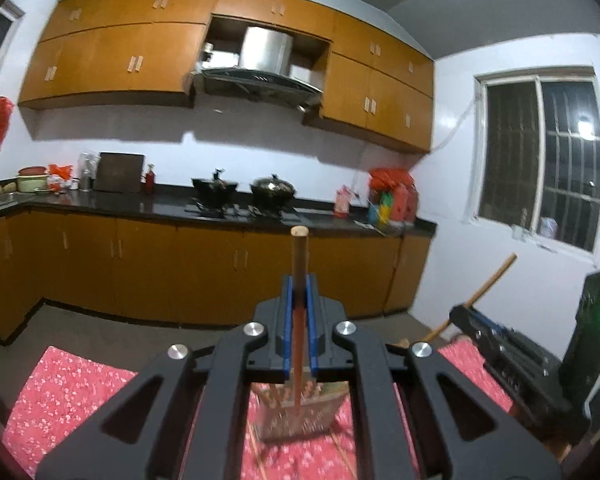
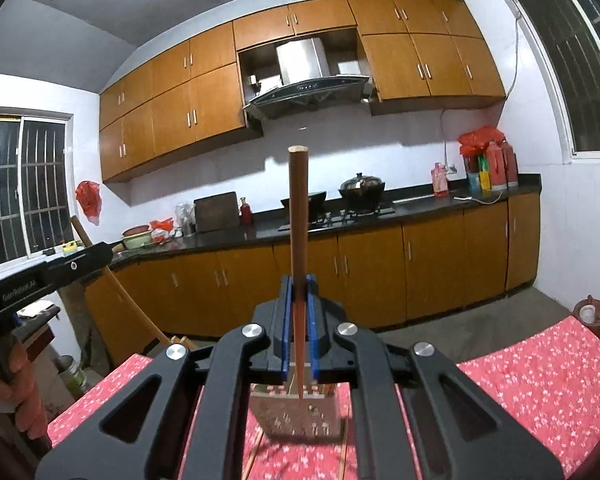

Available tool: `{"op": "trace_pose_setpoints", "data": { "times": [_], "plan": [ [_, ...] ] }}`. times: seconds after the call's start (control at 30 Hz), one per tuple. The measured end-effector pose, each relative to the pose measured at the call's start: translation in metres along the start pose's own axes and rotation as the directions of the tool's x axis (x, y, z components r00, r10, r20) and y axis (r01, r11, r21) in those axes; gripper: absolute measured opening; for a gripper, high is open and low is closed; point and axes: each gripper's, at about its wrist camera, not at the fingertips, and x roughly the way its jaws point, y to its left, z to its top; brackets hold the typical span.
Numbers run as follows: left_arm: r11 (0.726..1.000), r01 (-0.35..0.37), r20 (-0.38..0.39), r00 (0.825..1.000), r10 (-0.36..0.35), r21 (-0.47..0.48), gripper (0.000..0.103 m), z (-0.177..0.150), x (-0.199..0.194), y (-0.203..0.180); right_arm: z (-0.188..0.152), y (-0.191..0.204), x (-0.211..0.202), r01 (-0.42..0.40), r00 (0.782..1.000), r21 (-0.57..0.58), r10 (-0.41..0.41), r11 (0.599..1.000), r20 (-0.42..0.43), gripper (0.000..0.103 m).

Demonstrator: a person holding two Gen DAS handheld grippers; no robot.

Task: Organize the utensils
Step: 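Lower both chopsticks upright into the beige utensil holder, then open the left tool over the holder while the right tool opens too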

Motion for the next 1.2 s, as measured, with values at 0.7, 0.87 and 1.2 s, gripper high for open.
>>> {"op": "trace_pose_setpoints", "data": {
  "times": [0.7,0.87,1.2],
  "plan": [
    [0.997,-0.071,-0.053,0.996,0.070,-0.030,0.007,-0.040,0.087,0.006,-0.036,-0.001,0.062,0.028,0.994,-0.010,-0.029,1.000,-0.103,0.008],
    [0.996,-0.075,-0.094,0.993,0.070,-0.049,0.012,-0.049,0.094,0.010,-0.038,0.001,0.062,0.018,0.992,-0.013,-0.019,1.000,-0.123,0.008],
    [0.996,-0.064,-0.053,0.997,0.060,-0.068,0.025,-0.041,0.066,0.013,-0.019,-0.005,0.031,0.010,0.998,0.009,-0.009,1.000,-0.059,0.017]
  ]
}}
